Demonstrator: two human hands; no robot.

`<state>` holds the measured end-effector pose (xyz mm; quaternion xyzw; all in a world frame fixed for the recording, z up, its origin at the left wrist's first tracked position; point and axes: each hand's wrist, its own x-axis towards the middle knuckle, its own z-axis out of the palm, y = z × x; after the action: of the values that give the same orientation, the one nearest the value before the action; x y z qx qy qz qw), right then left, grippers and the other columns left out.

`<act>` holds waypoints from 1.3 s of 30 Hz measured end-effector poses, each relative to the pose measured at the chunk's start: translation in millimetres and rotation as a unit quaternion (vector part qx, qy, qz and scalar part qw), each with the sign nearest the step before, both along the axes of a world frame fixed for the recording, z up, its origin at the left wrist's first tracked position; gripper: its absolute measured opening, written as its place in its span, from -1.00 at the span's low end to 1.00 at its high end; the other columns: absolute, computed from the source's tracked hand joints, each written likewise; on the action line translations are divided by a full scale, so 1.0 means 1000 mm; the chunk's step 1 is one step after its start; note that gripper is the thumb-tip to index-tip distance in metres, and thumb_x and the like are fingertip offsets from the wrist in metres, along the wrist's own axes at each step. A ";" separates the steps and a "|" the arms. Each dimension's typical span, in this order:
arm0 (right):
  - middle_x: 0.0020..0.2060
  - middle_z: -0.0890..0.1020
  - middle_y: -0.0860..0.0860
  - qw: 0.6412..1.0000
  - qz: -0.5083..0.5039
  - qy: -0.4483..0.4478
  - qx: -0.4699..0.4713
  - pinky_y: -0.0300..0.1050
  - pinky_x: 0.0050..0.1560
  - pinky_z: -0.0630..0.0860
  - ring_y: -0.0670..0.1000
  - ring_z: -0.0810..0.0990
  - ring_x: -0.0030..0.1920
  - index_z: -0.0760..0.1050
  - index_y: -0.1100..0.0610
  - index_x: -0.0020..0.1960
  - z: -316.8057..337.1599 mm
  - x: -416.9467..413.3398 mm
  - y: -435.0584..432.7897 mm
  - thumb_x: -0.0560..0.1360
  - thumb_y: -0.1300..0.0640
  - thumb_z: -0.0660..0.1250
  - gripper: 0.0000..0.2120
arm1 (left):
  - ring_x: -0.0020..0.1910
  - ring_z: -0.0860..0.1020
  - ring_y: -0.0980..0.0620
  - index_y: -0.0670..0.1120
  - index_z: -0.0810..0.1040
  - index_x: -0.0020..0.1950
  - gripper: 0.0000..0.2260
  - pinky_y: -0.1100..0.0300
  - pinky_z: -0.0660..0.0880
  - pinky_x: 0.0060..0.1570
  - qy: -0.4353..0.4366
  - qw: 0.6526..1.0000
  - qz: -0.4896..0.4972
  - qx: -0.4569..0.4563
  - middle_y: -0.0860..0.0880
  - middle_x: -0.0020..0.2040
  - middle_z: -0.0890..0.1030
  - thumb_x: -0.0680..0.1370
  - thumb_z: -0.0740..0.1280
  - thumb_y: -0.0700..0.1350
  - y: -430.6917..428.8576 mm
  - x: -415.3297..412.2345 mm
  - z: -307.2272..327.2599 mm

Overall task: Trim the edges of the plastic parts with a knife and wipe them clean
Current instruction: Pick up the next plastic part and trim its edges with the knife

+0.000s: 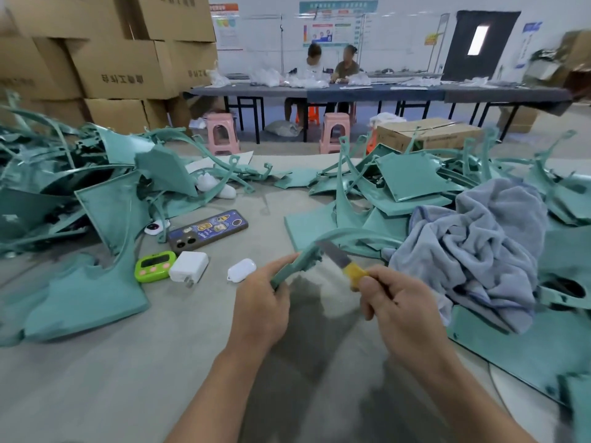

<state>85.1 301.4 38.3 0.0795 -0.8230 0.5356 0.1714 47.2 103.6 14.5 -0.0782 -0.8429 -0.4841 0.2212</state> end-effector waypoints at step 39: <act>-0.52 0.40 -0.03 0.979 -0.189 0.045 0.056 -0.14 -0.41 0.28 -0.08 0.35 -0.44 0.39 0.07 -0.38 0.002 -0.030 0.028 0.58 0.05 0.31 -0.64 | -0.24 0.48 0.51 0.25 0.68 0.14 -0.35 0.64 0.32 -0.26 0.020 0.999 -0.007 -0.035 0.32 0.02 0.46 0.39 0.27 -0.47 -0.006 0.005 -0.009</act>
<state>54.9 329.4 40.6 -0.0438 -0.8434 0.4428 0.3012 51.8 97.2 5.7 -0.1012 -0.8544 -0.4540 0.2318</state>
